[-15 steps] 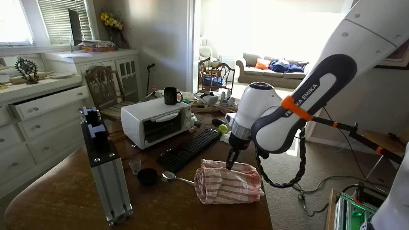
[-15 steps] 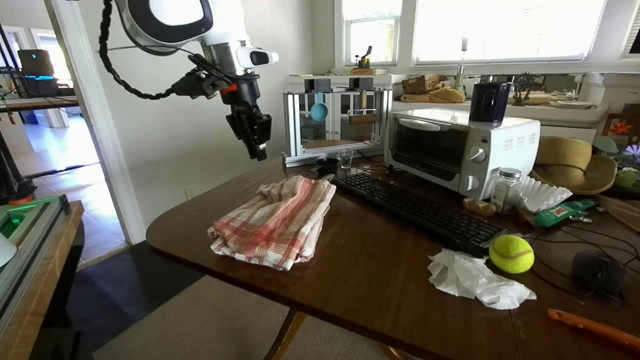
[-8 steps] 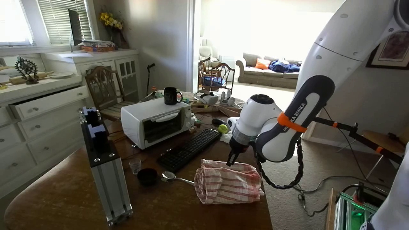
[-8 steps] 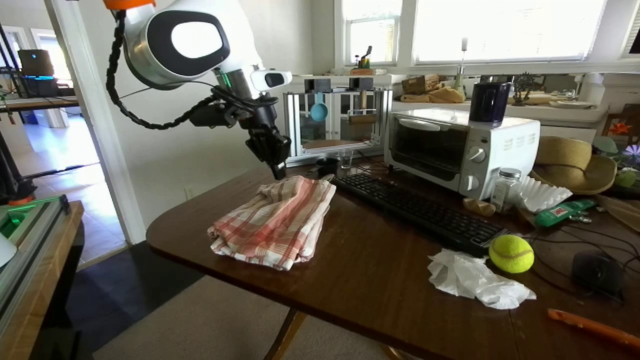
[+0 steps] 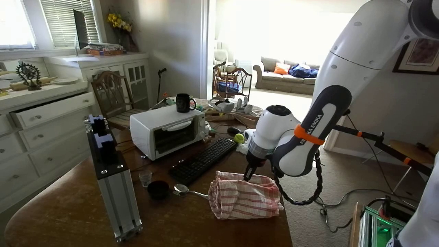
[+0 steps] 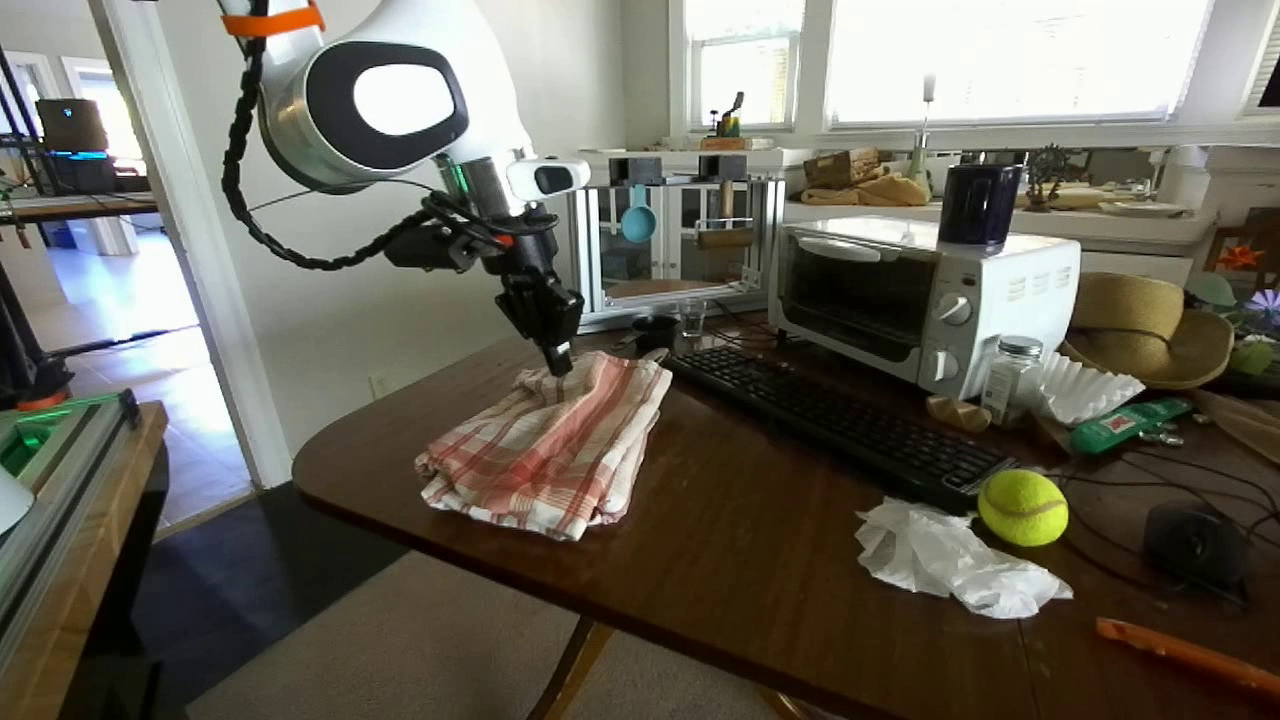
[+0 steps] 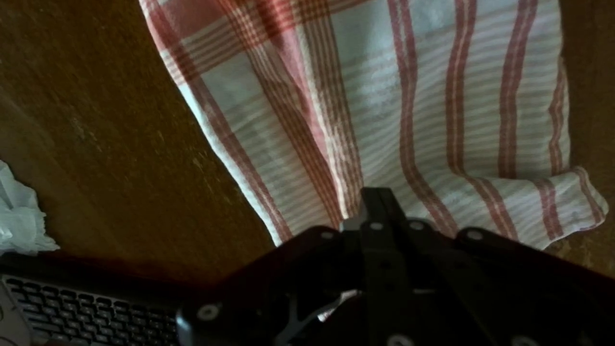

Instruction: Move the towel to the right then unfold it.

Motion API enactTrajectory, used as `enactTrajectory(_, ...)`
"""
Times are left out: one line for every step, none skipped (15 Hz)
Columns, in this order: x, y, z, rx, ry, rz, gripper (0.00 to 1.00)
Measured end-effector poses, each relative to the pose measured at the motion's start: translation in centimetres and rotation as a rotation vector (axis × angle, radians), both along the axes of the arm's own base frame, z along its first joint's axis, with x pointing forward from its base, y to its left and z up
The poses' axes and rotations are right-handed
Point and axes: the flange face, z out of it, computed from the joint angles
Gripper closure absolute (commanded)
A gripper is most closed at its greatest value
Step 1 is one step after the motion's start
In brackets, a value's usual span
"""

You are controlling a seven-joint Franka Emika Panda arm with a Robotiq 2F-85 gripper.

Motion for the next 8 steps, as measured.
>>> enactTrajectory(0.0,0.0,0.0,0.0,0.0,0.002,1.0)
enactTrajectory(0.0,0.0,0.0,-0.001,0.0,0.003,1.0)
enactTrajectory(0.0,0.1,-0.2,-0.001,0.004,0.008,1.0)
enactTrajectory(-0.1,0.5,-0.5,0.0,0.011,0.02,1.0)
enactTrajectory(-0.2,1.0,-0.9,0.005,0.02,0.037,1.0)
enactTrajectory(-0.3,1.7,-1.3,0.009,0.031,0.059,1.0)
enactTrajectory(-0.5,2.3,-1.8,0.013,0.042,0.078,1.0)
enactTrajectory(-0.6,2.9,-2.4,0.017,0.055,0.095,1.0)
